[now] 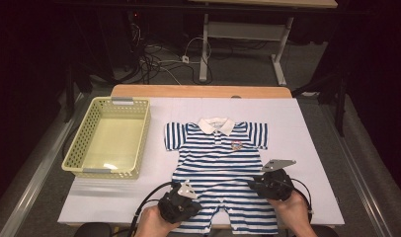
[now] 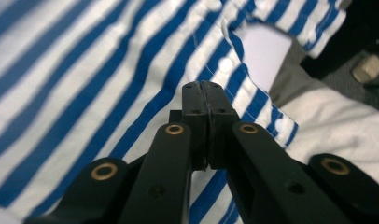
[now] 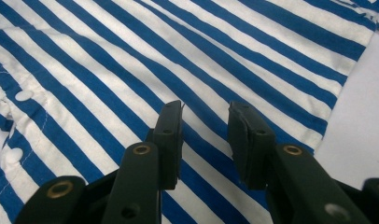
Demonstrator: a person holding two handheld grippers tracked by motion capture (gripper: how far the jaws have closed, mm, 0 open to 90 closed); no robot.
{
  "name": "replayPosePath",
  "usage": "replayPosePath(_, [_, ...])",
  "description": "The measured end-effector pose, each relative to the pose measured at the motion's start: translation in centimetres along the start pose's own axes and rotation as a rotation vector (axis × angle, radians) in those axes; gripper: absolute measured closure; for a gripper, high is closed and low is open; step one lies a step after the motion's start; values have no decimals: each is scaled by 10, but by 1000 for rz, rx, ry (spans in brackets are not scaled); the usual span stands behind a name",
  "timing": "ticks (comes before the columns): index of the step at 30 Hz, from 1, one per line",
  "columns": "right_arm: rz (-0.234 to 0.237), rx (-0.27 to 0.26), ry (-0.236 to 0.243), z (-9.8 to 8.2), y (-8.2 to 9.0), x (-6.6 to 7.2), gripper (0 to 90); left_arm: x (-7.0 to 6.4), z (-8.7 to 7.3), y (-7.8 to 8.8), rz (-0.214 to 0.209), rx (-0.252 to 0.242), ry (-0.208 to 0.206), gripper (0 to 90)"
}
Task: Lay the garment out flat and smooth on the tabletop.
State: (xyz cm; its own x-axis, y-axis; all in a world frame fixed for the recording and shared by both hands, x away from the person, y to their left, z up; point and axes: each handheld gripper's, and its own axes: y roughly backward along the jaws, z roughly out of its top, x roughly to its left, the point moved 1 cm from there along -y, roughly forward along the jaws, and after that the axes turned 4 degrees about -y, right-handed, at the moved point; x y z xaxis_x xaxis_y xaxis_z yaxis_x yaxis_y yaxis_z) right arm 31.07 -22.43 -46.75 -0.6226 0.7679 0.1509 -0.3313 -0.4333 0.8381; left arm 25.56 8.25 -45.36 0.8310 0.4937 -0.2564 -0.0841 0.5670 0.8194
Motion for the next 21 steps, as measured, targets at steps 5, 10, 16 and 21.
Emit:
replayPosePath(5, [-36,-13,-10,0,3,-5,662,28,-5,12,108,-52,86,686])
replayPosePath(10, [-41,3,-29,-3,4,-14,718,53,-8,9,164,-38,161,597])
replayPosePath(16, [-48,38,0,-3,-2,-13,803,61,-8,0,175,-1,153,648])
replayPosePath(21, [-54,59,64,-4,-1,-7,900,60,-5,0,133,43,142,870])
